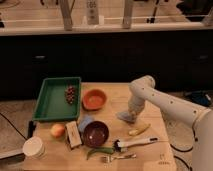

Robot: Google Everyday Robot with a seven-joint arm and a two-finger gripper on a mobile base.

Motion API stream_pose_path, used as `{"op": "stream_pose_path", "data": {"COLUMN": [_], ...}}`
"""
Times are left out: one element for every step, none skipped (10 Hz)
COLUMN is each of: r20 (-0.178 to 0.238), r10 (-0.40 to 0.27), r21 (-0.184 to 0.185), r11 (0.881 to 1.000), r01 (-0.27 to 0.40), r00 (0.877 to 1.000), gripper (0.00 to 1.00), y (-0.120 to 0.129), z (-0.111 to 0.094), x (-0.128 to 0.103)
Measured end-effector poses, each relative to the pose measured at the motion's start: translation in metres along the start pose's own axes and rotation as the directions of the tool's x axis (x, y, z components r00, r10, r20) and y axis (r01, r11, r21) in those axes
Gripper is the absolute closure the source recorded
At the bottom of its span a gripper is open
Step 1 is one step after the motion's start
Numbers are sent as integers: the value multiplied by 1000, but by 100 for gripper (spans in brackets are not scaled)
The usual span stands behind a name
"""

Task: Wipe table surface with towel

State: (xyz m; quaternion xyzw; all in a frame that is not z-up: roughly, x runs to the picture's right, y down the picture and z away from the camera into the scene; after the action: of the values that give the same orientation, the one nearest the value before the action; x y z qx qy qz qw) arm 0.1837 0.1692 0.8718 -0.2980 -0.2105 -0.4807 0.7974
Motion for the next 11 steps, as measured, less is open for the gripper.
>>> {"op": "stream_pose_path", "data": {"r20": [-9,-21,-33,-51,-69,-85,-108,-118,-128,-134,-133], "r10": [13,31,44,60,70,80,93,96,91,84,66], "r21": [-5,-10,-19,-29,-35,-36,-38,-37,-37,-36,-36], "r11": [1000,999,999,998,997,996,995,994,995,995,997], "r01": [-13,-31,-45,-62,-72,-83,-97,-101,-97,-89,-71], "r00": [1000,999,998,997,995,993,990,988,988,987,989], "gripper": [100,100,100,100,100,100,100,100,100,100,100], "y": [5,10,14,17,18,18,18,14,5,-4,-15], "z": [-3,-6,-9,-13,-17,-21,-25,-27,-28,-29,-28], "x": [3,7,11,19,27,35,50,58,69,75,76]}}
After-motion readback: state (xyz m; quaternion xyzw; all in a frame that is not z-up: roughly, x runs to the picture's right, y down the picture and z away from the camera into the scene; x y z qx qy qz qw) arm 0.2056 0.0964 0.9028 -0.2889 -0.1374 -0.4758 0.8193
